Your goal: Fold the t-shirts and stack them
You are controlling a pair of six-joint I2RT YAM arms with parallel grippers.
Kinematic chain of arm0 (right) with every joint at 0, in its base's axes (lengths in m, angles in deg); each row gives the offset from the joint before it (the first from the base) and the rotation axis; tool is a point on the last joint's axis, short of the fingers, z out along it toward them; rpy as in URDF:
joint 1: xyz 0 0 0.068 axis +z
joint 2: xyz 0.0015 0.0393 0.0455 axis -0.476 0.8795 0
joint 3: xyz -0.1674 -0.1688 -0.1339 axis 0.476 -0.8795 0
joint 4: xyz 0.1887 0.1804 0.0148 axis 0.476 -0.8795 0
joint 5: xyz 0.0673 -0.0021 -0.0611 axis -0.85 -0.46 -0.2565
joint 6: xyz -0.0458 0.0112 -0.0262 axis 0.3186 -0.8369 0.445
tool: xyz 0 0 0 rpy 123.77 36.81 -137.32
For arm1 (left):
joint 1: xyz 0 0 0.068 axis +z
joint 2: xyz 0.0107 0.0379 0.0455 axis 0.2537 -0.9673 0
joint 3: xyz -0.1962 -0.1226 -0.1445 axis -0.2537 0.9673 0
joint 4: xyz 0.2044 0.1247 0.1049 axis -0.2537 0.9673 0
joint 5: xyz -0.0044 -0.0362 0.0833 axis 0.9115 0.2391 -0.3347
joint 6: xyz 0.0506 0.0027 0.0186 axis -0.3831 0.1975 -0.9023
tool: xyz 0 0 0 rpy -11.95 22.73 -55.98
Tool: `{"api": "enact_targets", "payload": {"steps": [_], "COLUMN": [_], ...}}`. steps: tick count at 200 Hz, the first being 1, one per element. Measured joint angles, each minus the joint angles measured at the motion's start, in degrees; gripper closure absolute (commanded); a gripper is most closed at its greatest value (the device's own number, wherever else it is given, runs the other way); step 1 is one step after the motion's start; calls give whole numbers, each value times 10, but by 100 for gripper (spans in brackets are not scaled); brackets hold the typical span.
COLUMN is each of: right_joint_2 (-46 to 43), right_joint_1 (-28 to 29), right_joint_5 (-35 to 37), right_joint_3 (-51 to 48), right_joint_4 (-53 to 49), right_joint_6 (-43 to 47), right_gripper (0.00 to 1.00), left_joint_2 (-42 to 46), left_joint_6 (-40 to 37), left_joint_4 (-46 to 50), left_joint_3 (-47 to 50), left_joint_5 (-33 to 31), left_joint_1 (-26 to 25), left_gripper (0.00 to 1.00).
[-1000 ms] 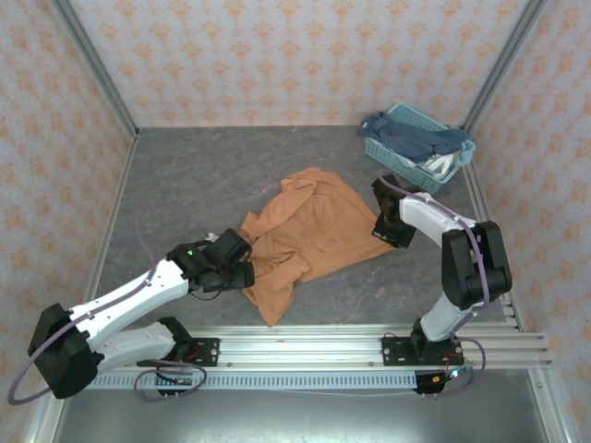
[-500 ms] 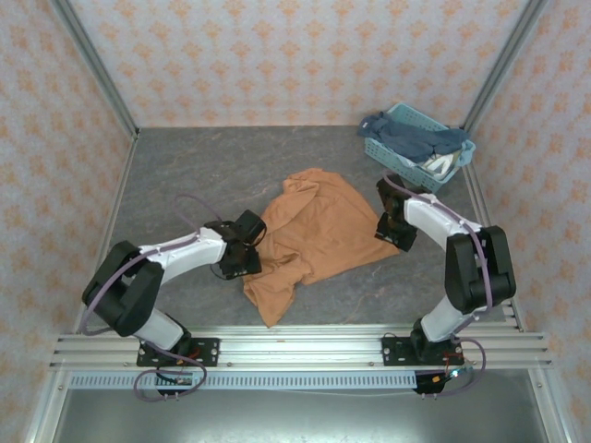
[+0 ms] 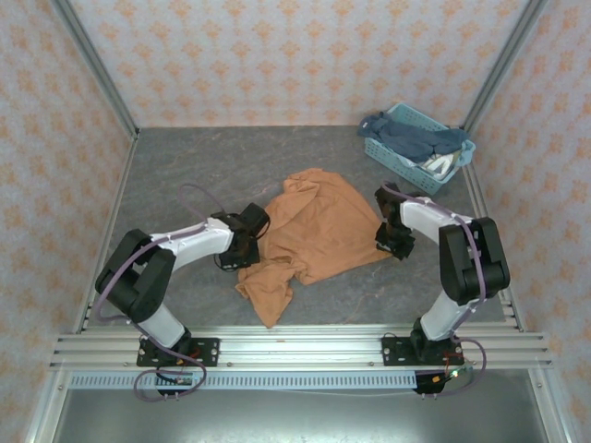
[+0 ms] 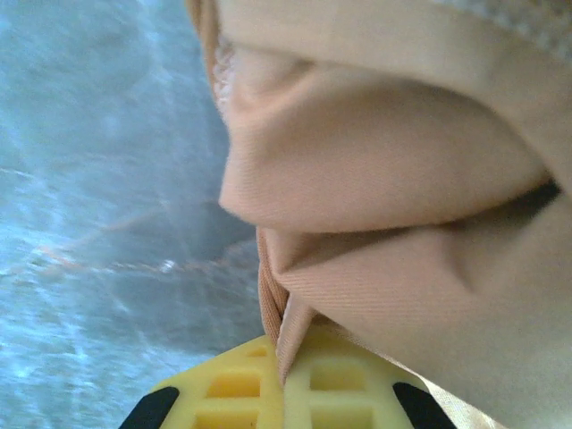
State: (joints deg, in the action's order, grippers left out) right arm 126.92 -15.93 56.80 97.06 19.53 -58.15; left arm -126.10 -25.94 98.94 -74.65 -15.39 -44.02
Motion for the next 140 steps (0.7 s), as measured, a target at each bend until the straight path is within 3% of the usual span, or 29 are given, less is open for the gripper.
{"api": "enact_targets", "payload": {"steps": [15, 39, 140], "right_joint_2": [4, 11, 89], "right_joint_1": [-5, -7, -7], "right_joint_5": [2, 9, 8], "right_joint_3": [2, 15, 114], "right_joint_4": [4, 5, 13], "right_joint_6": [6, 7, 14], "right_gripper": [93, 100, 100], "left_joint_2": [0, 0, -163], "left_joint_6": [-11, -40, -182], "left_joint_4": [20, 45, 98], "left_joint_3": [-17, -58, -309], "left_joint_5": [-19, -40, -113], "left_joint_1": [23, 66, 183], "left_gripper": [100, 100, 100]}}
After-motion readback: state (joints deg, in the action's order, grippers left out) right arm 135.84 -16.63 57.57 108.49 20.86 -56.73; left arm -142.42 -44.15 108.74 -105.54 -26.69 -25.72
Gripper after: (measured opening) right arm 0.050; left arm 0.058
